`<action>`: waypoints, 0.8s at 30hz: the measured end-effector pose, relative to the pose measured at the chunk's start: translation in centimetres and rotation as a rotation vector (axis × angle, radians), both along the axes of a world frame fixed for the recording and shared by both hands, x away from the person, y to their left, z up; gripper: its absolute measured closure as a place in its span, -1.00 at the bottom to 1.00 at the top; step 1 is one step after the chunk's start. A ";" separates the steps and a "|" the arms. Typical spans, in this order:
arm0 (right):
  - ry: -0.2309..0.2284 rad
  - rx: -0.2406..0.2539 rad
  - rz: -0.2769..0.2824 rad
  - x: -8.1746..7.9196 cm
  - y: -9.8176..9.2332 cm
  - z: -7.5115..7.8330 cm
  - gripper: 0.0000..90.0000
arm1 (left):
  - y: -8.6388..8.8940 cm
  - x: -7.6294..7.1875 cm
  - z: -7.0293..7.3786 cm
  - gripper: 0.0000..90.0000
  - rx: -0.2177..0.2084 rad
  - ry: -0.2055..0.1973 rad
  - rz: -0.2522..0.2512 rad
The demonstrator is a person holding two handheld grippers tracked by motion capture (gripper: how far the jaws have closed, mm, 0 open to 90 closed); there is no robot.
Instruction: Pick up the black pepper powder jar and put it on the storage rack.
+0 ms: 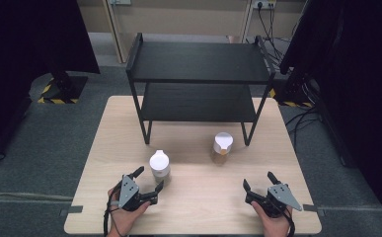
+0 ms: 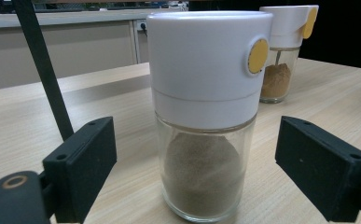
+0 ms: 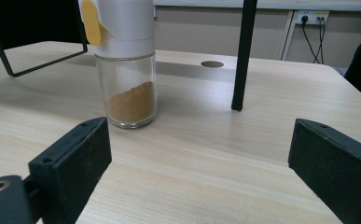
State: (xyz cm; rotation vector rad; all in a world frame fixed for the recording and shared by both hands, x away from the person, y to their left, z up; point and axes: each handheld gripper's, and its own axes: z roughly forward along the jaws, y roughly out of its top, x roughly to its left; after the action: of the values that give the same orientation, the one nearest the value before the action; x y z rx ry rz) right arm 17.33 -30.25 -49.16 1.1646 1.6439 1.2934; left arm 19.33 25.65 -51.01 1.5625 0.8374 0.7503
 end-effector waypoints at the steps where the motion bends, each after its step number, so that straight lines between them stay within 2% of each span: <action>1: 0.001 0.005 -0.001 0.0 0.0 0.0 -0.86 | 0.0 0.0 0.0 -0.72 -0.005 -0.003 0.002; 3: 0.004 0.014 0.001 0.1 -0.2 0.0 -0.87 | -0.2 -0.1 0.0 -0.72 -0.017 -0.006 0.002; 7: 0.005 0.008 0.003 0.1 -0.2 0.0 -0.87 | -0.7 0.0 0.3 -0.72 -0.007 -0.016 -0.002; 10: 0.007 0.010 0.001 0.1 -0.1 0.1 -0.87 | -1.1 0.2 0.5 -0.70 -0.019 -0.026 0.004; 21: 0.016 0.012 0.000 0.2 -0.2 0.2 -0.88 | -2.1 1.3 1.3 -0.67 -0.013 -0.039 -0.008; 24: 0.014 0.006 0.001 0.2 -0.1 0.2 -0.88 | -2.5 1.6 1.5 -0.65 -0.026 -0.044 -0.001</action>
State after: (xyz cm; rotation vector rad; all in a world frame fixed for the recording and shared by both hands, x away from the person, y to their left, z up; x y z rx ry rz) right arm 17.54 -30.35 -48.98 1.1795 1.6520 1.2943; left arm 20.89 23.19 -49.53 1.5179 0.8107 0.7679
